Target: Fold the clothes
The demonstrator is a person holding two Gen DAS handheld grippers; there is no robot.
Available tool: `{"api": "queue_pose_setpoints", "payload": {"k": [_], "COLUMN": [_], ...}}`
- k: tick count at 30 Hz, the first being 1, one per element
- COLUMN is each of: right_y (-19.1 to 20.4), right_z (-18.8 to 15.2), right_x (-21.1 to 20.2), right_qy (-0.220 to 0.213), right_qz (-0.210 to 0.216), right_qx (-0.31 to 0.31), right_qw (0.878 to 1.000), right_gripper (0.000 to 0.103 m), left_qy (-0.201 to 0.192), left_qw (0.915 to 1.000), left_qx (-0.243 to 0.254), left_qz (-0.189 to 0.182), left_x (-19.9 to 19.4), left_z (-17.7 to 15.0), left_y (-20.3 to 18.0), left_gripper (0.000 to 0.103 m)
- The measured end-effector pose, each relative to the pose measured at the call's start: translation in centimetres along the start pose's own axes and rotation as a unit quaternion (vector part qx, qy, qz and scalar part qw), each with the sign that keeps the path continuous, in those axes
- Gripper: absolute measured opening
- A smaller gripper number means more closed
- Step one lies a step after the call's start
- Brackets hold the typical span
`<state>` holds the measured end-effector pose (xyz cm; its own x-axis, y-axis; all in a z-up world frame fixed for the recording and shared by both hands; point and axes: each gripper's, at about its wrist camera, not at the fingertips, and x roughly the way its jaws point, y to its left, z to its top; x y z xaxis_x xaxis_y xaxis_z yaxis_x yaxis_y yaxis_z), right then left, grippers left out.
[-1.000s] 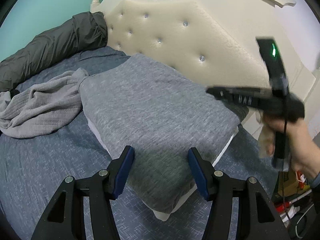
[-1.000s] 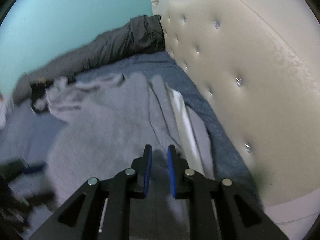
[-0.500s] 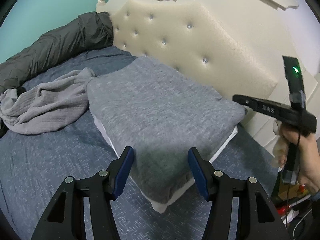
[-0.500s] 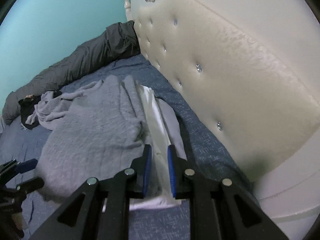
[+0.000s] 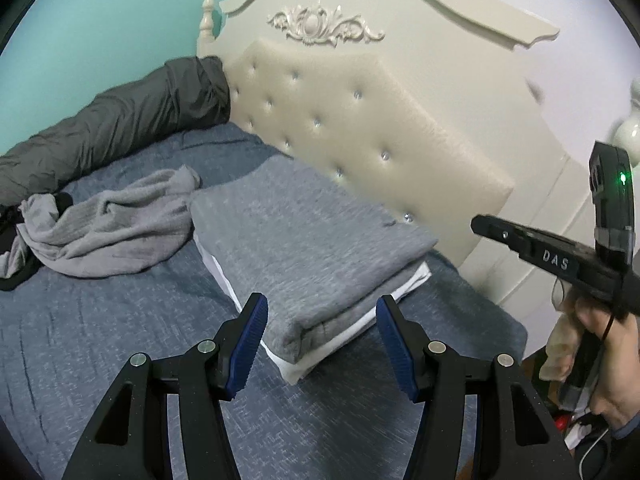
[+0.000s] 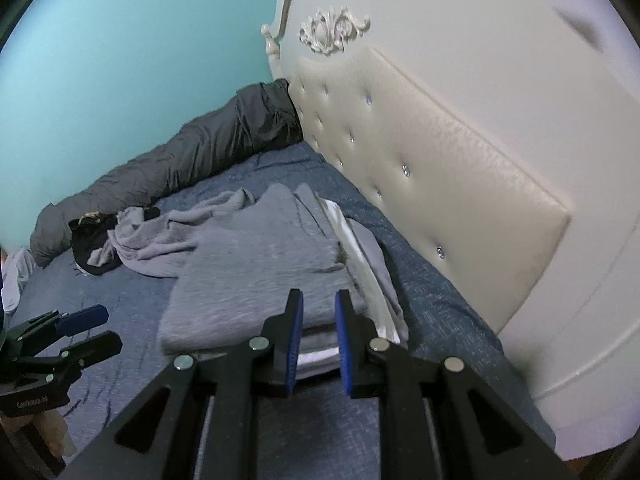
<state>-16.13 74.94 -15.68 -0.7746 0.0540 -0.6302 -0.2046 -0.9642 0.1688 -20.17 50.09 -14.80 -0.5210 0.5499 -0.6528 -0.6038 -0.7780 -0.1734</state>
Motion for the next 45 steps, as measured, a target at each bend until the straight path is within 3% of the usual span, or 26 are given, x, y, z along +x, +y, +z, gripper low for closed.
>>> {"api": "queue_pose_setpoints", "payload": {"k": [30, 45], "right_y": [5.4, 7.2], "right_z": [-2.8, -5.5], "right_x": [-14.2, -19.5], "right_qy": [-0.05, -0.071], "right_qz": [-0.013, -0.014], "right_qx": [0.012, 0.018], "right_qw": [0.999, 0.997], "right_gripper": [0.017, 0.028], "left_qy": [-0.057, -0.064], "left_qw": [0.9982, 0.9976], "left_qx": [0.02, 0.026], "left_qz": [-0.003, -0.006], "left_x": [-13.7, -18.1], "left_z": [-1.5, -3.8], "left_y": [-3.6, -4.5], "left_gripper": [0.061, 0.065]}}
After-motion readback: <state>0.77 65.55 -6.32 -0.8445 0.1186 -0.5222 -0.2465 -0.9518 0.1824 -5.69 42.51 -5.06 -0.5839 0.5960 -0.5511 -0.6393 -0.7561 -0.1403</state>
